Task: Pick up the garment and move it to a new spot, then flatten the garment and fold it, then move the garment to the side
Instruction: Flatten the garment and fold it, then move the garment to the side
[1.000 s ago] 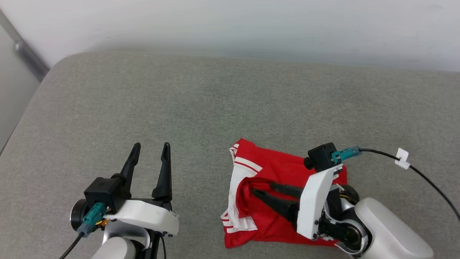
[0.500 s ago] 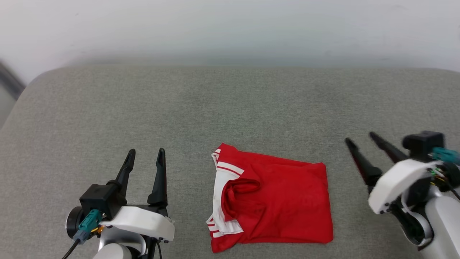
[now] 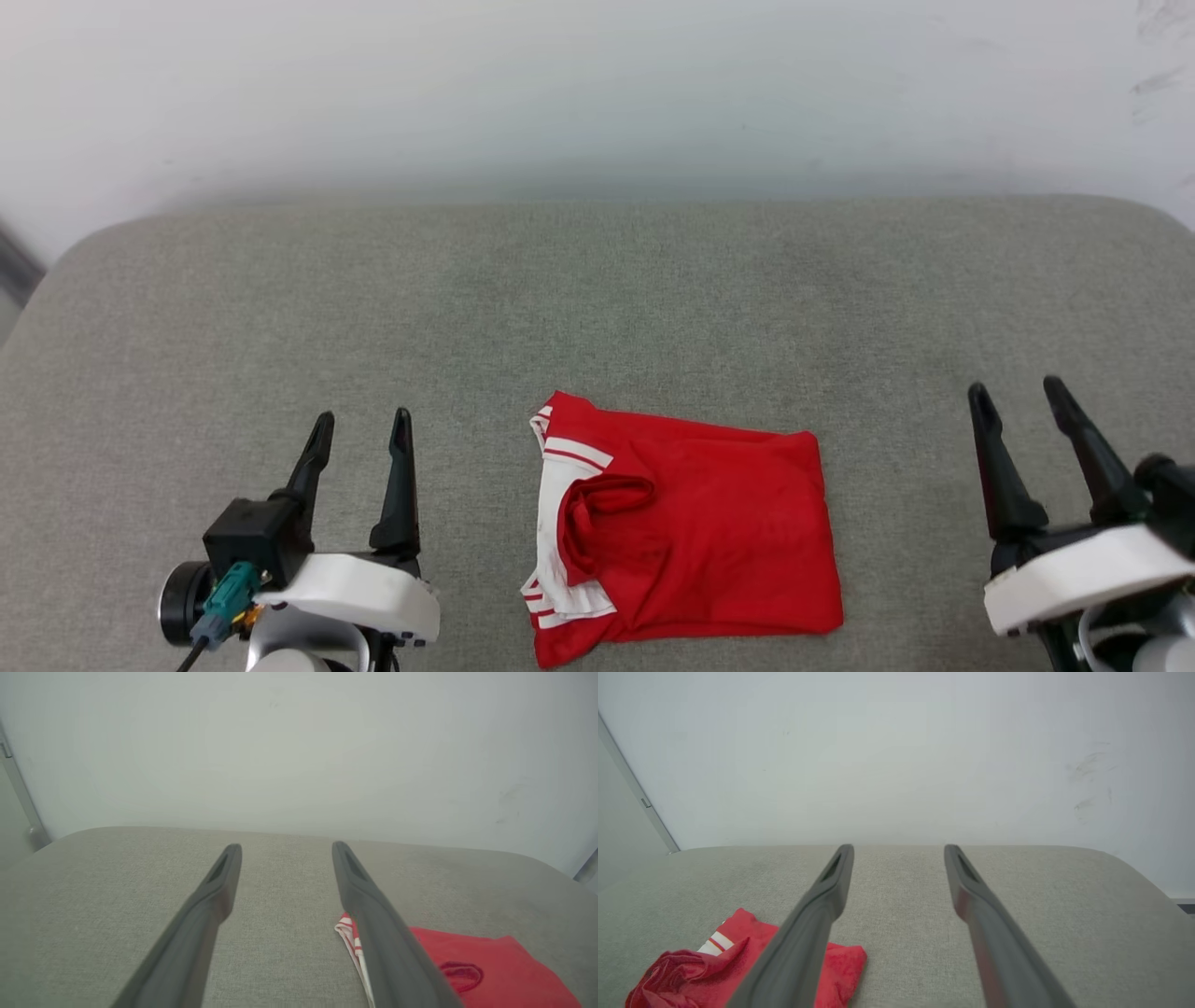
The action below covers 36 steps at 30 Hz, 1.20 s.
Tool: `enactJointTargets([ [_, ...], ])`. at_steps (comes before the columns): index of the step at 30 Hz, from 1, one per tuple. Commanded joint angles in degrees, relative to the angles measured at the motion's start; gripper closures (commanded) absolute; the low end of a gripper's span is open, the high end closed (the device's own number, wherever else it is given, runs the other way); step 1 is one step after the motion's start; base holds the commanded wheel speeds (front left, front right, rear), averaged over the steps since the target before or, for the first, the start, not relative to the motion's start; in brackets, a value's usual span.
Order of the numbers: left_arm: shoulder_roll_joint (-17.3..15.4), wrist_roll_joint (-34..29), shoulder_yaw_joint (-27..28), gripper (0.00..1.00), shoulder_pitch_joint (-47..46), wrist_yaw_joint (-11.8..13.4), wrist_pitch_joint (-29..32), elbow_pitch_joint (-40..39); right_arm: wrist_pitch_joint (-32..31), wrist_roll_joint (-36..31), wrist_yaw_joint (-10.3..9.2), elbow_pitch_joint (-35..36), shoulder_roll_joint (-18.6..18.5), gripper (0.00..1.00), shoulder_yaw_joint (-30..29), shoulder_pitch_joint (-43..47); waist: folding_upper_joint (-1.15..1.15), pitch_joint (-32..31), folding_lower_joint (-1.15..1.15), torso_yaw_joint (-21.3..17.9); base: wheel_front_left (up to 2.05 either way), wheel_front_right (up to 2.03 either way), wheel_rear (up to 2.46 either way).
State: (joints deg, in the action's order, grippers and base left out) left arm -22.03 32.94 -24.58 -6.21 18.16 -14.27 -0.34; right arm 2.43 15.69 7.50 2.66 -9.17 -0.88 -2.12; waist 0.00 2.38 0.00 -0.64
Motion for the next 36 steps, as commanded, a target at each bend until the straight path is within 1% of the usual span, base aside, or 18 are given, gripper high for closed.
enactJointTargets([
  [1, -0.01, -0.32, 0.16, 0.00, 0.60, -0.01, -0.21, 0.21, -0.35, -0.30, -0.02, 0.84, 0.37, 0.00, -0.20, 1.12, 0.00, -0.44, 0.00, -0.05, 0.00, 0.00, 0.00],
  [6, -0.50, -0.62, 0.42, 0.00, 2.90, 0.26, -0.60, 1.33, -2.27, -2.24, -0.02, 6.24, 2.29, 0.00, -1.10, 6.14, 0.00, -1.61, 0.00, -0.54, 0.00, 0.00, 0.00],
  [12, -1.17, -0.41, 0.98, 0.00, 5.15, 0.53, -0.63, 1.81, -5.05, -3.05, -0.02, 10.35, 3.67, 0.00, -2.10, 8.93, 0.00, -2.27, 0.00, -0.85, 0.00, 0.00, 0.00],
  [21, -1.11, -0.55, 1.29, 0.00, 5.23, 0.17, -0.71, 1.90, -7.59, -3.94, -0.02, 13.21, 4.45, 0.00, -3.32, 10.09, 0.00, -1.72, 0.00, -0.86, 0.00, 0.00, 0.00],
  [24, -1.00, -0.53, 1.68, 0.00, 4.67, 0.28, -0.76, 1.58, -10.12, -2.26, -0.02, 13.03, 4.77, 0.00, -4.65, 9.86, 0.00, -1.27, 0.00, -0.91, 0.00, 0.00, 0.00],
  [27, -0.65, -0.49, 2.31, 0.00, 4.09, 0.32, -0.85, 1.20, -15.47, 2.53, -0.03, 11.17, 4.79, 0.00, -8.30, 8.75, 0.00, -0.77, 0.00, -0.64, 0.00, 0.00, 0.00],
  [29, -0.46, -0.62, 2.62, 0.00, 3.56, 0.32, -0.87, 1.26, -19.97, 5.62, -0.02, 8.83, 3.60, 0.00, -11.91, 7.50, 0.00, -0.36, 0.00, -0.06, 0.00, 0.00, 0.00],
  [30, -0.20, -0.60, 2.85, 0.00, 3.35, 0.24, -0.88, 1.23, -22.66, 7.76, -0.02, 7.21, 3.53, 0.00, -13.43, 6.81, 0.00, -0.16, 0.00, 0.33, 0.00, 0.00, 0.00],
  [32, 0.10, -0.91, 3.05, 0.00, 2.64, -0.07, -0.92, 1.26, -27.57, 10.40, -0.03, 4.11, 1.76, 0.00, -16.22, 5.41, 0.00, 0.49, 0.00, 1.22, 0.00, 0.00, 0.00],
  [33, 0.52, -1.21, 3.10, 0.00, 1.64, -0.51, -0.96, 1.38, -33.02, 13.84, -0.02, 0.73, 1.06, 0.00, -18.16, 4.32, 0.00, 1.19, 0.00, 2.41, 0.00, 0.00, 0.00],
  [34, 0.87, -1.17, 3.14, 0.00, 1.18, -0.85, -0.97, 1.41, -35.53, 14.95, -0.02, -0.71, 0.47, 0.00, -19.05, 3.62, 0.00, 1.60, 0.00, 3.02, 0.00, 0.00, 0.00],
  [36, 1.37, -1.59, 3.08, 0.00, 0.37, -1.46, -0.98, 1.78, -40.50, 18.59, -0.02, -3.49, 1.21, 0.00, -20.51, 2.22, 0.00, 2.45, 0.00, 4.33, 0.00, 0.00, 0.00],
])
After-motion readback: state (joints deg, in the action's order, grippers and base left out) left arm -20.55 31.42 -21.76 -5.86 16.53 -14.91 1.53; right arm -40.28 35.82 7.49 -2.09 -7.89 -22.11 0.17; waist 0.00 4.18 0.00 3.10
